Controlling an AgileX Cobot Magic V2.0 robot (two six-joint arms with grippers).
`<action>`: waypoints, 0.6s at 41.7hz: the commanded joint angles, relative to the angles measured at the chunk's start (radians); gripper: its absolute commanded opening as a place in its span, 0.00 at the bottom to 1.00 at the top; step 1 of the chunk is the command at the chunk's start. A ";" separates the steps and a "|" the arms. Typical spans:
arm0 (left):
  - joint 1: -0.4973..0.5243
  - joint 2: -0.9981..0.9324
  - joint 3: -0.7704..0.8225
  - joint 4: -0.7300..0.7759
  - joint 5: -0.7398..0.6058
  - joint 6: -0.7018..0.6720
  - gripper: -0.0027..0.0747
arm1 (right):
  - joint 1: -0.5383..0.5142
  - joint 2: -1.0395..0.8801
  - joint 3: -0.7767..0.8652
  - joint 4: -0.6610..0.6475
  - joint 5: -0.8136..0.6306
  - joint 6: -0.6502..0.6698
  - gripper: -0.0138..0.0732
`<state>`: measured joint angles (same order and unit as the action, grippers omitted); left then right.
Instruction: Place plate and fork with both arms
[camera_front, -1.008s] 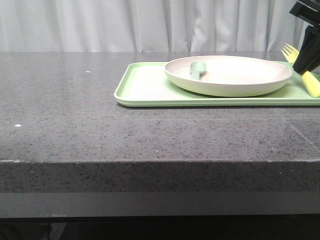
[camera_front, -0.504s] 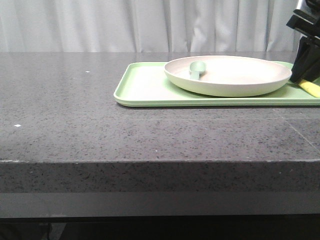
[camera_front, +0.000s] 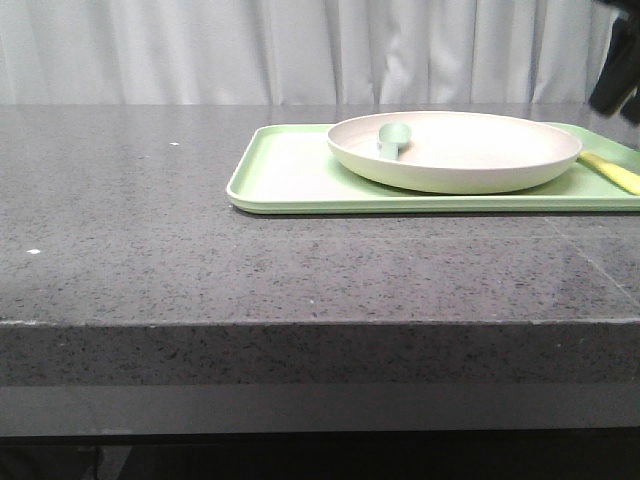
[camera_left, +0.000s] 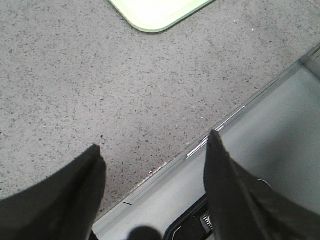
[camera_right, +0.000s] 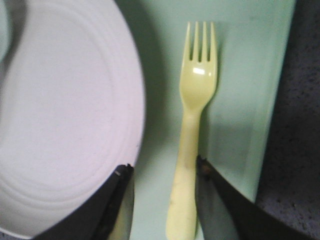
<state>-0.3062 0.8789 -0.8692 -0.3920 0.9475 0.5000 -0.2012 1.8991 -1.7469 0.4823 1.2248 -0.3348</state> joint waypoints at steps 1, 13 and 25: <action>0.003 -0.010 -0.027 -0.016 -0.047 0.001 0.57 | -0.001 -0.139 -0.021 0.013 0.097 -0.005 0.54; 0.003 -0.010 -0.027 -0.014 -0.034 0.001 0.57 | 0.141 -0.431 0.106 -0.163 0.052 0.091 0.54; 0.003 -0.012 -0.027 0.005 -0.034 -0.003 0.57 | 0.250 -0.734 0.368 -0.243 0.008 0.172 0.54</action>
<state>-0.3062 0.8787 -0.8692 -0.3747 0.9556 0.5000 0.0469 1.2667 -1.4280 0.2591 1.2514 -0.1872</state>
